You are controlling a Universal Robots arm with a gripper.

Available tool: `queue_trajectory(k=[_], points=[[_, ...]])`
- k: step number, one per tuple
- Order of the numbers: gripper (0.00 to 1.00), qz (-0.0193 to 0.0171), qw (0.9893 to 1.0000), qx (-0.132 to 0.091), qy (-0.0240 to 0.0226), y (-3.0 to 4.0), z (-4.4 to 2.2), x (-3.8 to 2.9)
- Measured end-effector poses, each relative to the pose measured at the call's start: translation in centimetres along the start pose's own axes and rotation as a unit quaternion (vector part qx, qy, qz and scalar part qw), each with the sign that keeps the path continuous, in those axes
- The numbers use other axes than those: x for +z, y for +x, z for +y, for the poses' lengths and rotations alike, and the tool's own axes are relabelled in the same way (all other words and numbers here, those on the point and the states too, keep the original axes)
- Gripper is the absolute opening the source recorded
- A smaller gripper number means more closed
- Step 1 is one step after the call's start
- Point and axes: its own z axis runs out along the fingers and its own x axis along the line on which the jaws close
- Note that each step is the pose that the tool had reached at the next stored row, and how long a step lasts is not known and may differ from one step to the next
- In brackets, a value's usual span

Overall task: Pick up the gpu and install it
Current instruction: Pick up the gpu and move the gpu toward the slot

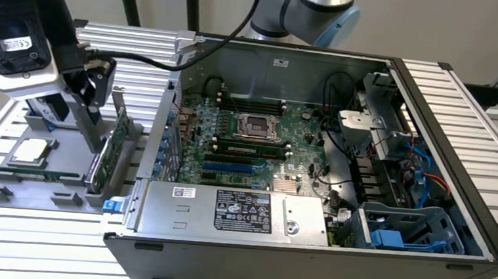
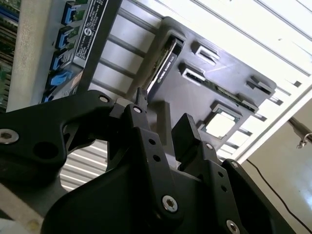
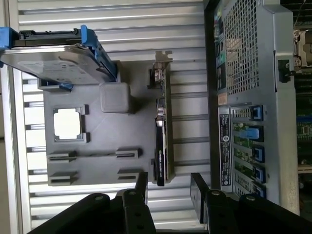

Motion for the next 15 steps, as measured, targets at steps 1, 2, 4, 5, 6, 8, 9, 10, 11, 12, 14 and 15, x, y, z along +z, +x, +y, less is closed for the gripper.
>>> queue_trajectory(k=[1, 2, 4, 5, 6, 8, 9, 10, 11, 12, 14, 15], points=[[1.0, 0.0, 1.0, 0.0, 0.0, -0.01, 0.0, 0.06], [1.0, 0.0, 1.0, 0.0, 0.0, -0.01, 0.0, 0.12], [1.0, 0.0, 1.0, 0.0, 0.0, -0.02, -0.01, 0.24], [1.0, 0.0, 1.0, 0.0, 0.0, -0.03, -0.01, 0.3], [1.0, 0.0, 1.0, 0.0, 0.0, -0.03, -0.02, 0.36], [1.0, 0.0, 1.0, 0.0, 0.0, -0.03, -0.02, 0.49], [1.0, 0.0, 1.0, 0.0, 0.0, -0.03, -0.03, 0.55], [1.0, -0.0001, 1.0, 0.0, 0.0, -0.04, -0.03, 0.62], [1.0, 0.0, 1.0, 0.0, 0.0, -0.05, -0.04, 0.69], [1.0, 0.0, 1.0, 0.0, 0.0, -0.05, -0.04, 0.75], [1.0, 0.0, 1.0, 0.0, 0.0, -0.04, -0.05, 0.87], [1.0, 0.0, 1.0, 0.0, 0.0, -0.04, -0.05, 0.93]])
